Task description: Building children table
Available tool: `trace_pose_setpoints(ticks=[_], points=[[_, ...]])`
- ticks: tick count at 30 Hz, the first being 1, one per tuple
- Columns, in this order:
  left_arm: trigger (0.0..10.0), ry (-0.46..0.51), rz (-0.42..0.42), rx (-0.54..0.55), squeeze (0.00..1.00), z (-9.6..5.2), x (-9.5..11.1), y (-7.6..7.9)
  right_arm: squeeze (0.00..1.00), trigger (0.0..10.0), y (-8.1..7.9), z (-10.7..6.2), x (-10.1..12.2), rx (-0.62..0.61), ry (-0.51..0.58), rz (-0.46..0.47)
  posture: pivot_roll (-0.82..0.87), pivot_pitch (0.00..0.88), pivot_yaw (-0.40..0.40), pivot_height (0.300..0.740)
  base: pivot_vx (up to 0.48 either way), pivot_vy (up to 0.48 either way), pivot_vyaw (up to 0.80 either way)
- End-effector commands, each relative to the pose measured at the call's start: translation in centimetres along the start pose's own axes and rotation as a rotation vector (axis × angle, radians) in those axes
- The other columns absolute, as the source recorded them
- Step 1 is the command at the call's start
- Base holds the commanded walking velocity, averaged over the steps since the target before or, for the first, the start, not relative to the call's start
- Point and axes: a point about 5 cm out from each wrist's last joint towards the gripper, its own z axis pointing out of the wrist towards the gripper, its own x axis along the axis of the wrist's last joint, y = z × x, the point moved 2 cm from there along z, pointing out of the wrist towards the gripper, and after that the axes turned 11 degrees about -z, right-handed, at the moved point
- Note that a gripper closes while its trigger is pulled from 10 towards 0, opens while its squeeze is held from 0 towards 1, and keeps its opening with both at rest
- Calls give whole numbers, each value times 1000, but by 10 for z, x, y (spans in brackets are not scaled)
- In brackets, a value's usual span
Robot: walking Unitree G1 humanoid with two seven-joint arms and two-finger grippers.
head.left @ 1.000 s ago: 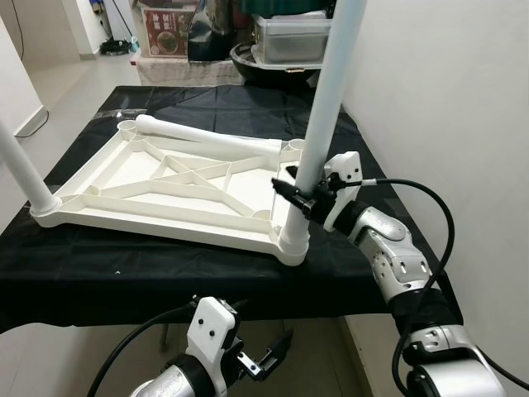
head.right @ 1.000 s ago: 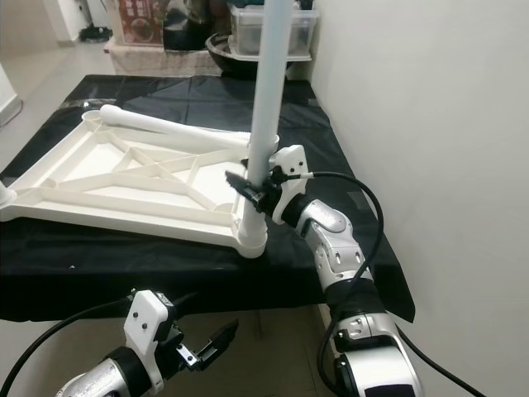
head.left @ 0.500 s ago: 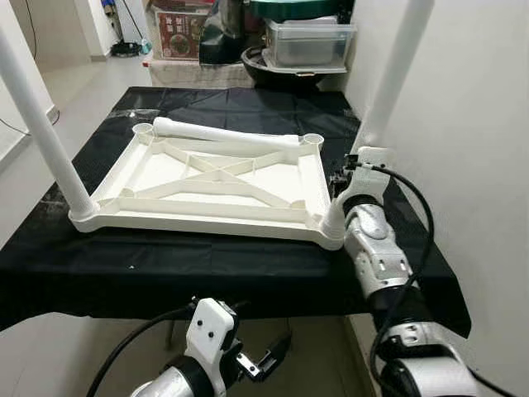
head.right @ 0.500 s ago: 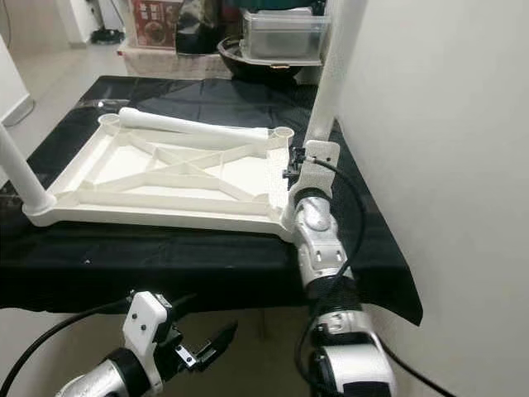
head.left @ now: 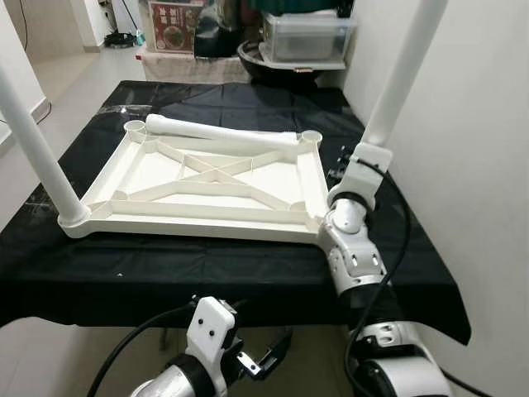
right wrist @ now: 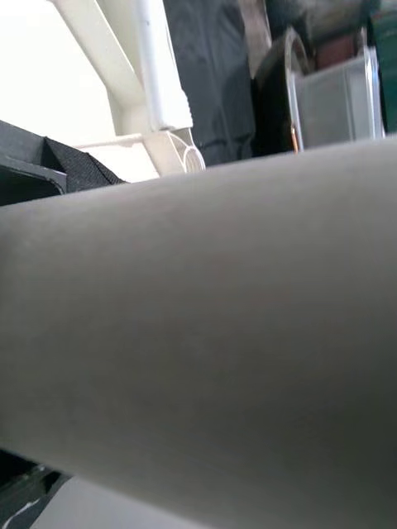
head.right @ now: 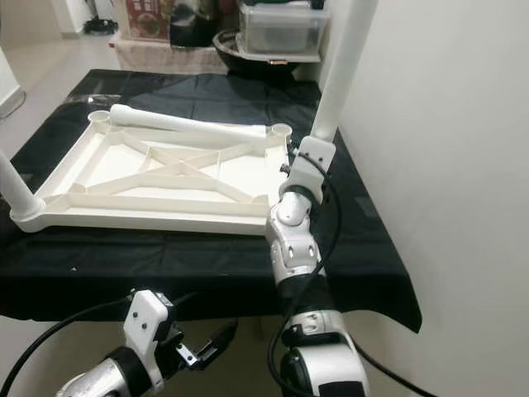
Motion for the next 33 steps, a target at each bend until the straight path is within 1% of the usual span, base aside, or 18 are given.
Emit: trace_pose_setpoints(ticks=[1,2,8,9,12,13,17,18,19,20,21,22,23,26,28,31,32,33], points=[[10000,-23,-11,-6,0,-1,-5,1,0,10000,8,-1,-25,9,-84,-12,107,127,-43,740,0,0,0],[10000,-24,-10,-7,0,0,-5,1,1000,10000,10,-1,-24,29,-66,-10,108,124,-46,740,0,0,0],[10000,-26,-11,-8,0,0,-6,1,1000,10000,14,-2,-19,78,-5,26,107,123,-43,740,0,0,0],[10000,-27,-11,-8,0,0,-6,0,0,10000,15,-2,-16,104,26,30,106,124,-41,740,0,0,0],[10000,-28,-11,-7,0,0,-6,0,0,10000,16,-1,-12,130,56,30,106,124,-41,740,0,0,0],[10000,-28,-11,-8,0,0,-5,0,0,10000,14,0,-11,176,61,63,105,125,-40,740,0,0,0],[10000,-29,-9,-11,0,1,-5,0,0,10000,8,1,0,496,141,146,103,126,-41,740,0,0,0],[10000,-28,-8,-11,0,1,-5,0,0,10000,9,1,-1,559,146,154,103,126,-41,740,0,0,0],[10000,-28,-8,-11,0,1,-5,0,0,10000,9,1,-1,559,146,154,103,126,-41,740,0,0,0],[10000,-28,-7,-11,0,1,-5,-1,0,10000,9,1,-2,656,141,156,103,127,-42,740,0,0,0],[10000,-28,-7,-11,0,1,-5,-1,0,10000,9,1,-2,656,141,156,103,127,-42,740,0,0,0],[10000,-26,-6,-11,0,2,-5,-1,0,10000,9,-3,-5,834,131,159,100,126,-41,740,0,0,0],[10000,-26,-6,-11,0,2,-5,-1,0,10000,9,-3,-5,834,131,159,100,126,-41,740,0,0,0],[10000,-14,2,-15,0,3,-3,-1,0,10000,5,-10,-3,1073,116,172,101,125,-41,740,0,0,0],[10000,-14,2,-15,0,3,-3,-1,0,10000,5,-10,-3,1073,116,172,101,125,-41,740,0,0,0],[10000,39,27,-18,0,4,7,2,0,10000,-7,-20,-2,1316,106,137,113,124,-45,740,0,0,0],[10000,39,27,-18,0,4,7,2,0,10000,-7,-20,-2,1316,106,137,113,124,-45,740,0,0,0],[10000,56,39,-16,0,5,11,2,0,10000,-11,-22,-3,1371,96,128,119,122,-49,740,0,0,0]])
